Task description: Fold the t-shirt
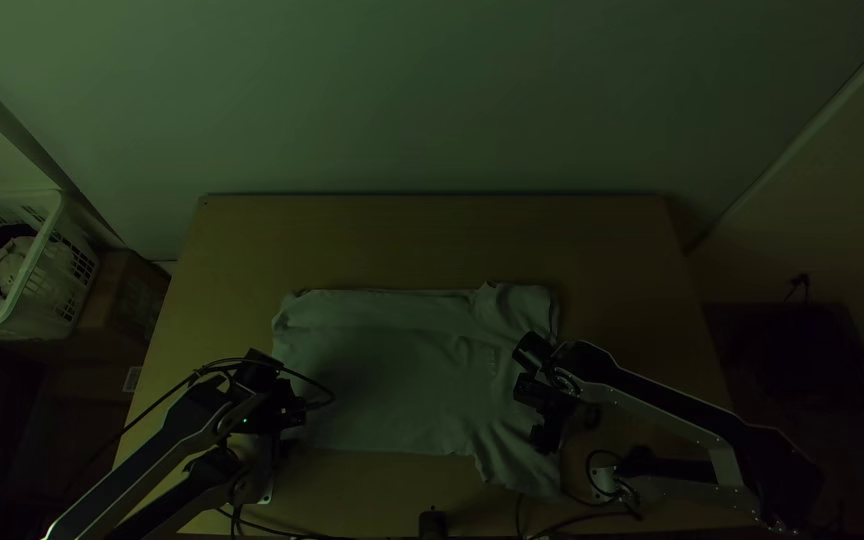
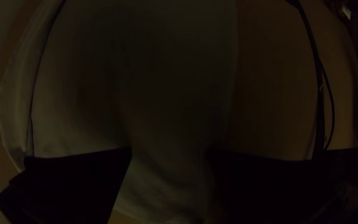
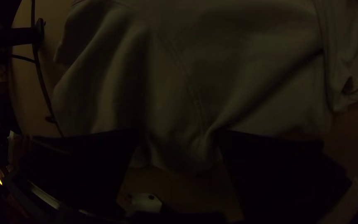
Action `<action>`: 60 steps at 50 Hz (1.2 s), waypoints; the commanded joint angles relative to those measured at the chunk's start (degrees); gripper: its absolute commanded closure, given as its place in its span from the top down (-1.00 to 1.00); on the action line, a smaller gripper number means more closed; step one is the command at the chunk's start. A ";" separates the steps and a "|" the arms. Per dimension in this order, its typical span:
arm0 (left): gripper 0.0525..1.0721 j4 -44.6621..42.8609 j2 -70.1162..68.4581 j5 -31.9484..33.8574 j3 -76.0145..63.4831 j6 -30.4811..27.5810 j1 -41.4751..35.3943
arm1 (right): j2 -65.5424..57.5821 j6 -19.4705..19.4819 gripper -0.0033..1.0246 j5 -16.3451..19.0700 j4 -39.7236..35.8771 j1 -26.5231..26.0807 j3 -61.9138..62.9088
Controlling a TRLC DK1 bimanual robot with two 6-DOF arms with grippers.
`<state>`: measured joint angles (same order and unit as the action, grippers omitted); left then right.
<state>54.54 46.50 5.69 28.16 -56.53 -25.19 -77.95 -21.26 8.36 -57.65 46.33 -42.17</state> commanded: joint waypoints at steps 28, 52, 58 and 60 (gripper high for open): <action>-0.95 -7.17 -3.79 -0.24 -4.87 0.72 -1.26 | -2.20 0.25 -0.94 -0.45 9.13 0.61 4.03; -0.95 -13.15 -3.61 0.72 -3.38 -3.76 6.21 | 5.97 -3.88 -0.95 5.09 4.30 -8.53 1.48; -0.95 -13.24 -3.61 0.81 -2.59 -3.76 6.65 | 5.79 -5.64 -0.95 9.83 1.40 -13.45 -2.83; -0.95 -13.50 -3.52 0.90 -2.23 -3.76 7.26 | 5.79 -6.34 -0.95 10.54 0.87 -14.69 -3.97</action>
<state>41.56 42.37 6.39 24.49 -58.59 -19.03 -72.84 -25.04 16.97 -55.11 34.35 -42.37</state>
